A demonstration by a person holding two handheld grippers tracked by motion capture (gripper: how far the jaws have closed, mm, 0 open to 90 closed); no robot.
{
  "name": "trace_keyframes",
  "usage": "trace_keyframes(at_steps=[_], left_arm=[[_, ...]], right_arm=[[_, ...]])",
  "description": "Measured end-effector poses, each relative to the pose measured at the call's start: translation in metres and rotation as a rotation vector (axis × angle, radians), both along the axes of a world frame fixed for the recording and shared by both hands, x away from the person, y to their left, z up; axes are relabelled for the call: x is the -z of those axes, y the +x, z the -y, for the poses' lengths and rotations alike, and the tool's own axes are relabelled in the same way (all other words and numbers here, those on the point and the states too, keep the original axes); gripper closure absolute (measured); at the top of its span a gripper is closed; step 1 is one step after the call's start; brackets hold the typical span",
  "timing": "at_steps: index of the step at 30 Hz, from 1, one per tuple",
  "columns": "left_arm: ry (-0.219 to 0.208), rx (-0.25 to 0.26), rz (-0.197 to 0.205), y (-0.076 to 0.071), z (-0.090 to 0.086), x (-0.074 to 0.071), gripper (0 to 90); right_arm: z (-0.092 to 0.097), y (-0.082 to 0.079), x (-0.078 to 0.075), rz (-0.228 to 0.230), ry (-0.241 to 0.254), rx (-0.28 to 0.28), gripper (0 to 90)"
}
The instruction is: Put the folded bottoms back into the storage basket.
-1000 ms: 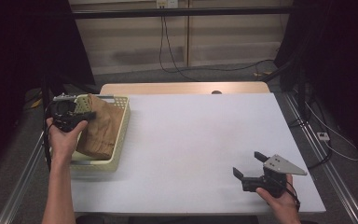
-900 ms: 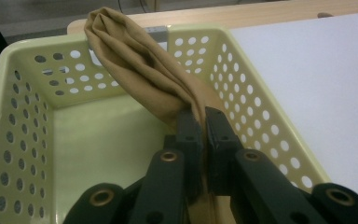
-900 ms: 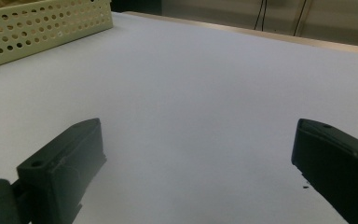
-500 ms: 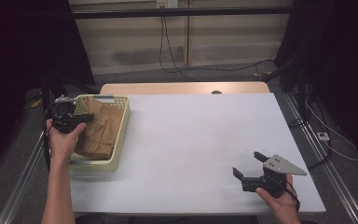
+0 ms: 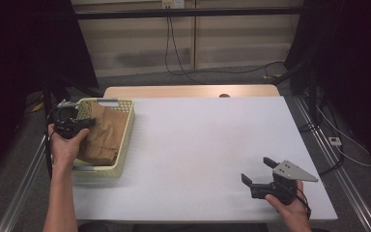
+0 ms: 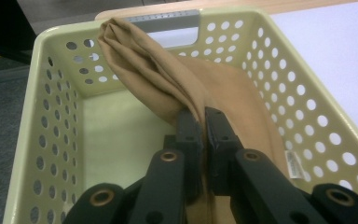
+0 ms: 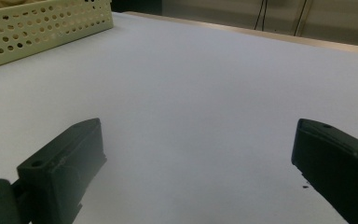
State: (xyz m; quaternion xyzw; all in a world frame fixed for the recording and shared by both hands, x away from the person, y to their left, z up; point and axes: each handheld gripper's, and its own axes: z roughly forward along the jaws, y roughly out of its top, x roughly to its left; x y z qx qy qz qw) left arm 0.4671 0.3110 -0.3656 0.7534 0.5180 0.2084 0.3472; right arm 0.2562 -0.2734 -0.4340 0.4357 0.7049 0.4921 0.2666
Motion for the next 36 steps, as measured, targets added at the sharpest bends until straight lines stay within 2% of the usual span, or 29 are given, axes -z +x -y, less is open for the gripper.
trace_keyframes(at_steps=[14,27,36], left_arm=[[-0.006,-0.026,-0.012,0.004,-0.004,0.007,85.9],[-0.051,-0.051,-0.018,0.006,-0.009,0.013,85.6],[-0.021,-0.053,-0.028,0.008,-0.009,0.016,85.2]], right_arm=[[0.0,0.0,0.0,0.0,-0.002,-0.001,2.5],[0.0,0.0,0.0,-0.003,-0.002,-0.001,2.5],[0.0,0.001,0.0,-0.007,0.003,-0.004,2.6]])
